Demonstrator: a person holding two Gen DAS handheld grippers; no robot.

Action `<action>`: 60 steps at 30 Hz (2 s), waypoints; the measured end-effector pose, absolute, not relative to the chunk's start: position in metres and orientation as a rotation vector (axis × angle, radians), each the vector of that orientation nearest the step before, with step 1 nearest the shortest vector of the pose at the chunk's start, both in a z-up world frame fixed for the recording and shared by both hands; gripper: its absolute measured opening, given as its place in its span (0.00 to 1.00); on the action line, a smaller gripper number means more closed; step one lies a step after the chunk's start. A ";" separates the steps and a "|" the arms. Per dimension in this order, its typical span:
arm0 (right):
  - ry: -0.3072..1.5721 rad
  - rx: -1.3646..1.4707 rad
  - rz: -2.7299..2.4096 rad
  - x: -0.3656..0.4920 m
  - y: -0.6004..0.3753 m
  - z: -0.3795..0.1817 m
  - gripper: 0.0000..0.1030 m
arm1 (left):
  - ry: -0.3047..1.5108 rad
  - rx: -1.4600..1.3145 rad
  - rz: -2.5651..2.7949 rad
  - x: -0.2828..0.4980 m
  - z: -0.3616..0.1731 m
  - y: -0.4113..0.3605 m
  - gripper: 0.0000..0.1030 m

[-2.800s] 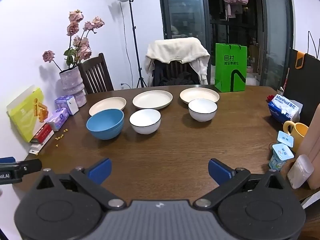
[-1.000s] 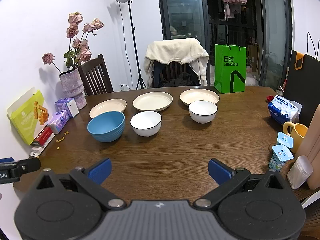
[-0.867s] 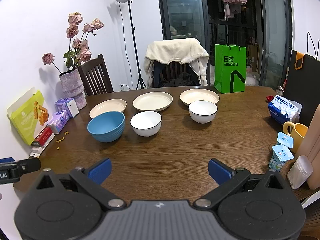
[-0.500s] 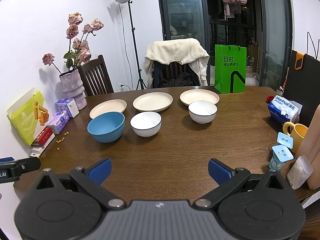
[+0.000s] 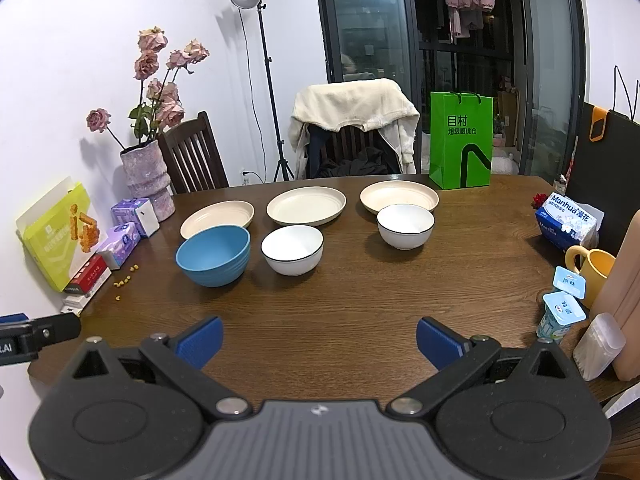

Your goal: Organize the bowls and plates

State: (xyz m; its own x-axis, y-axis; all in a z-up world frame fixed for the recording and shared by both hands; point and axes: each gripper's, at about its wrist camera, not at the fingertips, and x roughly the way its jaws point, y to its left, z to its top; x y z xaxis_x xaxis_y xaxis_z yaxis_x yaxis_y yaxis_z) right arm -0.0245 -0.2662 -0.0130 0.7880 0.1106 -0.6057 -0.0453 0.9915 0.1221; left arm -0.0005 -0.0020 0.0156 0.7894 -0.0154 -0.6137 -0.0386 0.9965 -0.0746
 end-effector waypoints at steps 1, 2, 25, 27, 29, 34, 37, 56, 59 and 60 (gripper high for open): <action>0.658 0.103 0.084 -0.025 -0.266 -0.013 1.00 | 0.660 -0.086 0.013 0.000 0.016 -0.002 1.00; 0.658 0.103 0.084 -0.025 -0.266 -0.013 1.00 | 0.660 -0.087 0.013 0.000 0.017 -0.002 1.00; 0.646 0.092 0.149 -0.024 -0.269 0.005 1.00 | 0.612 -0.118 0.097 -0.013 0.037 -0.004 1.00; 0.646 0.090 0.162 -0.023 -0.271 0.008 1.00 | 0.604 -0.123 0.113 -0.015 0.039 -0.005 1.00; 0.645 0.084 0.173 -0.022 -0.273 0.010 1.00 | 0.596 -0.124 0.128 -0.017 0.041 -0.005 1.00; 0.647 0.068 0.193 -0.017 -0.277 0.016 1.00 | 0.601 -0.148 0.141 -0.017 0.045 -0.006 1.00; 0.641 0.058 0.198 -0.013 -0.278 0.019 1.00 | 0.593 -0.145 0.144 -0.016 0.046 -0.007 1.00; 0.666 0.034 0.171 0.046 -0.264 0.021 1.00 | 0.591 -0.129 0.088 0.054 0.056 0.002 1.00; 0.673 0.028 0.170 0.060 -0.258 0.022 1.00 | 0.589 -0.113 0.097 0.066 0.061 0.007 1.00; 0.675 0.025 0.170 0.064 -0.256 0.023 1.00 | 0.591 -0.110 0.100 0.071 0.063 0.009 1.00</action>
